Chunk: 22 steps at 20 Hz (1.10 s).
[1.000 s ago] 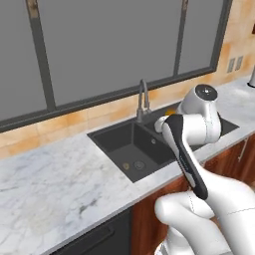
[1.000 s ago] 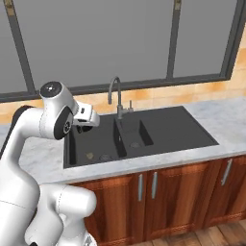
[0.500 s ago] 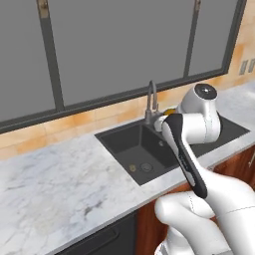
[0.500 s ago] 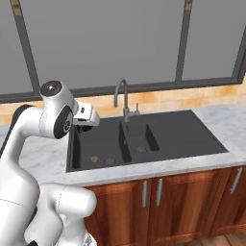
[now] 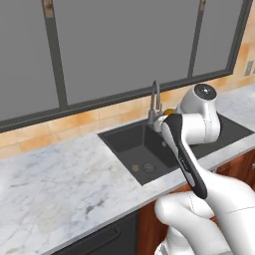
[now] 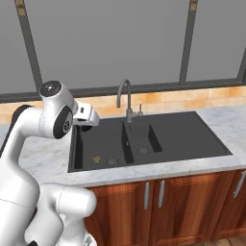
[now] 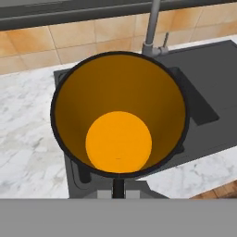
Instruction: Pick the mug and saucepan and place them in the sink. Then turn on the water.
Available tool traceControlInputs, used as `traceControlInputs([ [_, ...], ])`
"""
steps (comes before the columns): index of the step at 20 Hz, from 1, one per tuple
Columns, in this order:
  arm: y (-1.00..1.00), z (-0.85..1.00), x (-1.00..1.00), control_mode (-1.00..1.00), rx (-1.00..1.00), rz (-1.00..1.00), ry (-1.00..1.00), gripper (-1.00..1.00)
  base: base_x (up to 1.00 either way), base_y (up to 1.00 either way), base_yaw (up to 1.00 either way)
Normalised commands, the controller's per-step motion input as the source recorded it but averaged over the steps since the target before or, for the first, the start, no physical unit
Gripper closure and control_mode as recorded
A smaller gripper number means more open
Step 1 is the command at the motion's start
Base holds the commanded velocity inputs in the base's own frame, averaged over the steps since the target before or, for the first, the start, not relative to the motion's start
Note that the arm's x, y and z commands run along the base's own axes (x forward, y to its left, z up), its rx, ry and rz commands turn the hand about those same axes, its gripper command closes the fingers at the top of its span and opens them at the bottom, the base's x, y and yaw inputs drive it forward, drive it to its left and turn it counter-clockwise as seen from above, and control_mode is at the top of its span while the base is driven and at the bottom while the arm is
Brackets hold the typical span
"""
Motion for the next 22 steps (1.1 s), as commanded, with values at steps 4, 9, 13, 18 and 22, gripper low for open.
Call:
traceControlInputs([
  [4,0.0,-0.1,0.17,-1.0,0.0,0.0,0.03,1.0,0.18,0.0,0.01],
  [9,0.0,-0.38,0.46,-1.0,0.0,0.0,0.12,1.0,0.0,0.0,0.0],
  [13,0.1,-0.5,0.47,-1.0,0.0,0.0,0.16,1.0,0.0,0.0,0.0],
  [18,0.23,-0.43,0.39,-1.0,0.0,0.0,0.02,1.0,0.0,0.0,0.0],
  [22,0.18,-0.35,0.25,-1.0,0.0,-0.01,0.0,1.0,0.0,0.0,0.0],
])
